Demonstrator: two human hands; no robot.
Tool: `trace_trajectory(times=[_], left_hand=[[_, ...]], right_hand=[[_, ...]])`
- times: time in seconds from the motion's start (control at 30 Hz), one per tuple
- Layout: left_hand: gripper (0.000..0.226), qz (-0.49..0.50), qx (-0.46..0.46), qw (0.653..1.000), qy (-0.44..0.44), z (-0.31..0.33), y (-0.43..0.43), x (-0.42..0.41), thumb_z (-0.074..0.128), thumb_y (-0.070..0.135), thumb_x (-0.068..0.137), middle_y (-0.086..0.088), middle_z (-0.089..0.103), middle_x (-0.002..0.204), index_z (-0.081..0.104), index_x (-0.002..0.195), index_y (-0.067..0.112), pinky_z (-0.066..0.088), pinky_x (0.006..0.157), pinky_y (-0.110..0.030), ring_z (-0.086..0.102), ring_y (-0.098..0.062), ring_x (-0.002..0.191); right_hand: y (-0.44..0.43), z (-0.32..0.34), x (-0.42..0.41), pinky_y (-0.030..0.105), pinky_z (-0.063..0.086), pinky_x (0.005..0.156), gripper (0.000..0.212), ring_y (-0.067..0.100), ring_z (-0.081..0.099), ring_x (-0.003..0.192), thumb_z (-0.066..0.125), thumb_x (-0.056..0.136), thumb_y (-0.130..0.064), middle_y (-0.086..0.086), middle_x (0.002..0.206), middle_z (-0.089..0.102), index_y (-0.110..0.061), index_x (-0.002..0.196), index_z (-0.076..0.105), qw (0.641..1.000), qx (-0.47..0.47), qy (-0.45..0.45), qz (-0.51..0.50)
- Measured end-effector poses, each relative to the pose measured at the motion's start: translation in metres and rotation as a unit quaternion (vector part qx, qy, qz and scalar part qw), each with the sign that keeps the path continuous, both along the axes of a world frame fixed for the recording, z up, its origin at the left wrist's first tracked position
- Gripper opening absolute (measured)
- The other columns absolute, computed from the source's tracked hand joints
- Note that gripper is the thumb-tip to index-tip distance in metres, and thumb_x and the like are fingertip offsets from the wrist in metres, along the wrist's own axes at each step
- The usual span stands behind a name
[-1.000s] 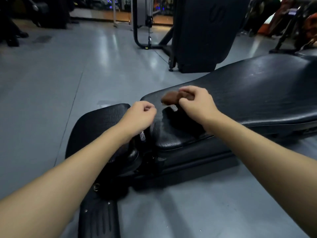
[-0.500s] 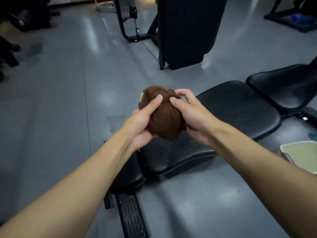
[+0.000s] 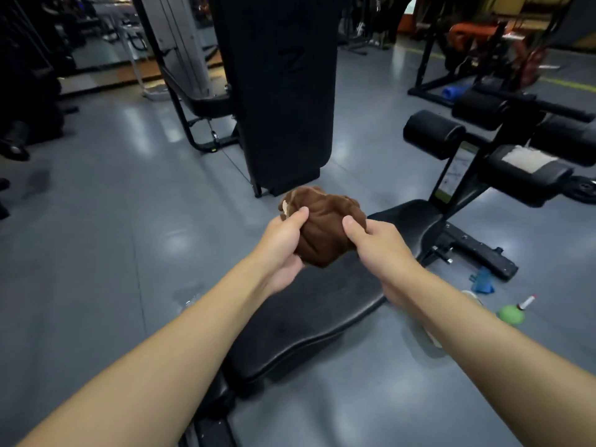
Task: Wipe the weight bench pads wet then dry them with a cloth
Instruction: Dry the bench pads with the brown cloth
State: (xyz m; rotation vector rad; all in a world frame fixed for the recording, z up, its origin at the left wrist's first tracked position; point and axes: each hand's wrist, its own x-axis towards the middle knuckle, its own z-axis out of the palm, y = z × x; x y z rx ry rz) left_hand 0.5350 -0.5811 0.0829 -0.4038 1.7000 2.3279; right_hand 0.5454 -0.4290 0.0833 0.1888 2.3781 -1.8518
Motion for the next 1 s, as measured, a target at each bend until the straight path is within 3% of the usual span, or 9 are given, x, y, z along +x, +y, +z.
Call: trace_trajectory(times=[0.13, 0.3, 0.37, 0.43, 0.5, 0.7, 0.83, 0.93, 1.0], left_hand=[[0.024, -0.031, 0.002, 0.999, -0.022, 0.028, 0.055, -0.019, 0.047, 0.028, 0.103, -0.001, 0.074, 0.106, 0.059, 0.123, 0.023, 0.058, 0.065, -0.04, 0.074, -0.014, 0.081], [0.015, -0.048, -0.013, 0.998, -0.036, 0.039, 0.089, -0.046, 0.054, 0.027, 0.097, 0.007, 0.068, 0.099, 0.06, 0.11, 0.027, 0.049, 0.082, -0.041, 0.064, -0.013, 0.085], [0.012, -0.048, -0.024, 0.998, -0.023, 0.041, 0.092, -0.062, 0.056, 0.024, 0.094, 0.005, 0.069, 0.084, 0.063, 0.104, 0.022, 0.049, 0.071, -0.028, 0.064, -0.011, 0.074], [0.009, -0.064, 0.024, 0.997, -0.034, 0.045, 0.096, -0.081, 0.056, 0.019, 0.095, 0.002, 0.07, 0.07, 0.064, 0.1, 0.018, 0.054, 0.069, -0.028, 0.067, -0.014, 0.062], [0.014, -0.085, 0.07, 0.993, -0.05, 0.046, 0.101, -0.105, 0.06, 0.02, 0.094, -0.003, 0.074, 0.077, 0.066, 0.107, 0.015, 0.056, 0.084, -0.038, 0.071, -0.02, 0.072], [0.039, -0.179, 0.193, 0.959, -0.108, 0.041, 0.131, -0.201, 0.07, 0.025, 0.086, -0.014, 0.071, 0.115, 0.068, 0.12, 0.005, 0.054, 0.092, -0.041, 0.07, -0.027, 0.104], [0.043, -0.121, 0.173, 0.977, -0.034, 0.047, 0.163, -0.279, 0.066, 0.008, 0.091, -0.017, 0.069, 0.118, 0.053, 0.132, 0.01, 0.06, 0.08, -0.042, 0.07, -0.03, 0.104], [0.039, -0.077, 0.135, 0.988, -0.013, 0.055, 0.186, -0.331, 0.066, 0.005, 0.092, -0.017, 0.069, 0.116, 0.052, 0.127, 0.014, 0.06, 0.081, -0.042, 0.071, -0.028, 0.099], [0.036, -0.046, 0.123, 0.991, -0.019, 0.055, 0.197, -0.361, 0.065, 0.003, 0.092, -0.017, 0.067, 0.116, 0.05, 0.123, 0.013, 0.06, 0.08, -0.044, 0.071, -0.027, 0.097]], right_hand=[[0.056, 0.033, -0.024, 0.026, 0.044, 0.067, 0.021, 0.015, 0.064, 0.089, 0.053, 0.099, -0.03, -0.006, 0.089, 0.07, -0.022, 0.088, 0.069, 0.991, 0.077, 0.094, -0.052], [0.093, 0.052, -0.053, 0.018, 0.046, 0.069, 0.02, 0.007, 0.062, 0.092, 0.048, 0.102, -0.019, -0.012, 0.095, 0.067, -0.028, 0.101, 0.066, 0.991, 0.026, 0.118, -0.049], [0.102, 0.056, -0.071, 0.022, 0.051, 0.072, 0.023, 0.011, 0.066, 0.092, 0.047, 0.103, -0.017, -0.005, 0.095, 0.071, -0.022, 0.099, 0.069, 0.994, -0.005, 0.092, -0.065], [0.113, 0.06, -0.094, 0.027, 0.052, 0.073, 0.025, 0.018, 0.069, 0.092, 0.047, 0.103, -0.017, 0.002, 0.093, 0.073, -0.015, 0.096, 0.071, 0.994, -0.008, 0.075, -0.08], [0.122, 0.065, -0.119, 0.027, 0.051, 0.071, 0.024, 0.017, 0.069, 0.089, 0.047, 0.103, -0.018, 0.001, 0.09, 0.073, -0.013, 0.095, 0.069, 0.993, -0.003, 0.079, -0.087], [0.146, 0.065, -0.219, 0.048, 0.054, 0.093, 0.015, 0.024, 0.066, 0.104, 0.05, 0.101, -0.028, 0.011, 0.111, 0.066, -0.016, 0.104, 0.058, 0.986, -0.058, 0.072, -0.137], [0.171, 0.076, -0.286, 0.043, 0.058, 0.084, 0.019, 0.023, 0.069, 0.1, 0.049, 0.102, -0.03, 0.007, 0.111, 0.07, -0.019, 0.113, 0.06, 0.981, -0.132, 0.008, -0.143], [0.186, 0.079, -0.326, 0.038, 0.054, 0.081, 0.041, 0.025, 0.062, 0.107, 0.052, 0.098, -0.042, 0.009, 0.124, 0.063, -0.012, 0.126, 0.056, 0.988, 0.018, -0.066, -0.141], [0.194, 0.077, -0.339, 0.04, 0.046, 0.098, 0.063, 0.024, 0.048, 0.125, 0.056, 0.092, -0.052, 0.007, 0.137, 0.045, -0.019, 0.144, 0.04, 0.974, 0.178, 0.004, -0.142]])
